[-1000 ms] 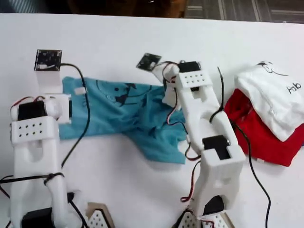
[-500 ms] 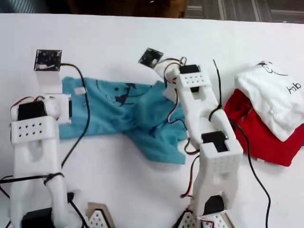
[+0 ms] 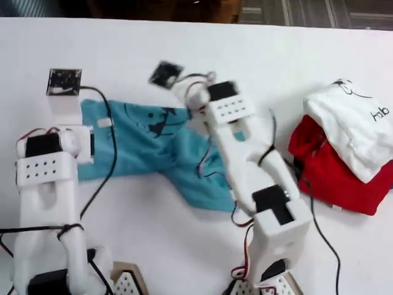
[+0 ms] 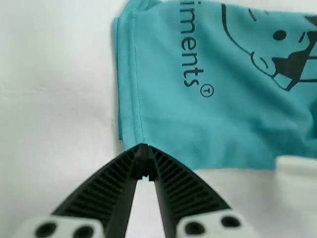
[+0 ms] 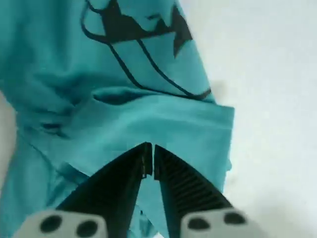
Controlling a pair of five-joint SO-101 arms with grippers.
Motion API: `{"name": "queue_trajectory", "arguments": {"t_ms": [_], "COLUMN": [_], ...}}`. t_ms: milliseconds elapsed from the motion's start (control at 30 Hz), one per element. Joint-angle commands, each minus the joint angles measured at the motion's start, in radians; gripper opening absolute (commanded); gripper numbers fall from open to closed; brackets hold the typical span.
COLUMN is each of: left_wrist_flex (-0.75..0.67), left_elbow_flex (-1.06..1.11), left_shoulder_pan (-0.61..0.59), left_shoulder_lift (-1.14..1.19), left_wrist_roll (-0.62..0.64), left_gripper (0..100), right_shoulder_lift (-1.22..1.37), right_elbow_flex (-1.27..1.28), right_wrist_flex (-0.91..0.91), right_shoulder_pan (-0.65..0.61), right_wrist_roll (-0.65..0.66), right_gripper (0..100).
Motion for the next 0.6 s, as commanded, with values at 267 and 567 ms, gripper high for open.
{"name": "queue_trajectory", "arguments": {"t_ms": [267, 567], "left_wrist_flex": [-0.091, -0.091], "left_elbow_flex": [0.081, 0.081], "left_shoulder_pan": [-0.066, -0.1], "left_shoulder_lift": [-0.015, -0.015], "left_wrist_roll": [-0.003, -0.003], "left_gripper": [3, 3], "right_shoulder_lift": [0.206, 0.12], "right_elbow_flex": [-0.015, -0.034], "right_wrist_flex": [-0.122, -0.05], "right_shoulder_pan": [-0.133, -0.153], "right_wrist_roll": [-0.046, -0.048], "right_gripper": [1.9, 1.9]}}
